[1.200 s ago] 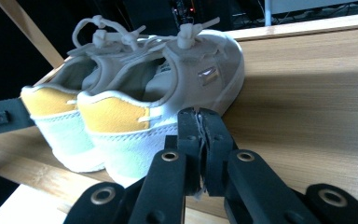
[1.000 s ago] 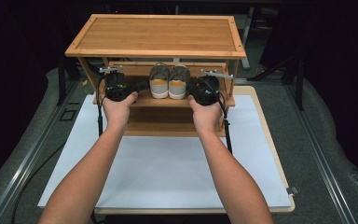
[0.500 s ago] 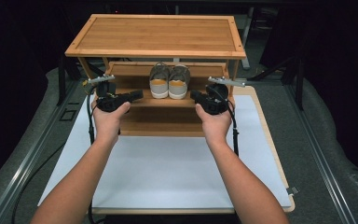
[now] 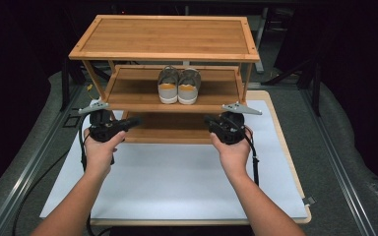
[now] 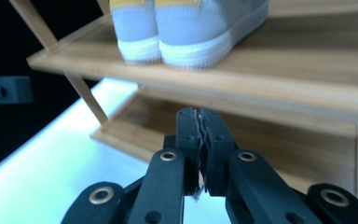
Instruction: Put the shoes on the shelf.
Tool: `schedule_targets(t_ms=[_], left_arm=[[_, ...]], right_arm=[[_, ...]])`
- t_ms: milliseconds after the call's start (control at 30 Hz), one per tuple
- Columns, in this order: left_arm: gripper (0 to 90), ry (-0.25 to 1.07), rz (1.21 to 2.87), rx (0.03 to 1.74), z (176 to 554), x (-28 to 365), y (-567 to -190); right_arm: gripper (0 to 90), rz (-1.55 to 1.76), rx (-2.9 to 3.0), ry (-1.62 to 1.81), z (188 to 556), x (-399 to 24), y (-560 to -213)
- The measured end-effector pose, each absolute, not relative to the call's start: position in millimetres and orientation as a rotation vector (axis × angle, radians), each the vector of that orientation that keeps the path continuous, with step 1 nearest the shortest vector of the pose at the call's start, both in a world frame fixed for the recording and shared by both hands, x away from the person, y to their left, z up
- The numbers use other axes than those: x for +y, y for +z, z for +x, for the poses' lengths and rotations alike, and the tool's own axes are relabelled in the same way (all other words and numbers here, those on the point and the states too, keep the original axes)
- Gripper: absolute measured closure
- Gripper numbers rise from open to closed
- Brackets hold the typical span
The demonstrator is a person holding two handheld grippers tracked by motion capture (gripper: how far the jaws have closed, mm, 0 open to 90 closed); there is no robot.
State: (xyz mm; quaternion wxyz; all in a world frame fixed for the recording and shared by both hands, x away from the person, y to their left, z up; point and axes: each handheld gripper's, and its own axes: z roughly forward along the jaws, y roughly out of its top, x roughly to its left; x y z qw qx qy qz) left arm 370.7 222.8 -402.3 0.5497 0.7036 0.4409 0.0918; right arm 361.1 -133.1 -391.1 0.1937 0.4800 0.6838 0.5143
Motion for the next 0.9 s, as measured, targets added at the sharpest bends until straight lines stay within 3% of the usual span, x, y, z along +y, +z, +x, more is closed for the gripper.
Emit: schedule_targets(t_ms=[767, 833, 900], left_arm=[[87.7, 0.222, 1.792, 1.051, 320.8, 232.8, -498.3], [84.9, 0.248, 1.798, 1.051, 319.9, 233.1, -502.3], [71.1, 0.271, 1.801, 1.047, 318.6, 231.2, -507.0]], right_arm=[[86.7, 1.366, 2.001, 1.358, 303.8, -144.0, -492.7], [86.2, 1.38, 2.013, 1.353, 303.1, -145.4, -500.1], [79.0, 1.385, 2.007, 1.352, 302.0, -146.1, -504.7]])
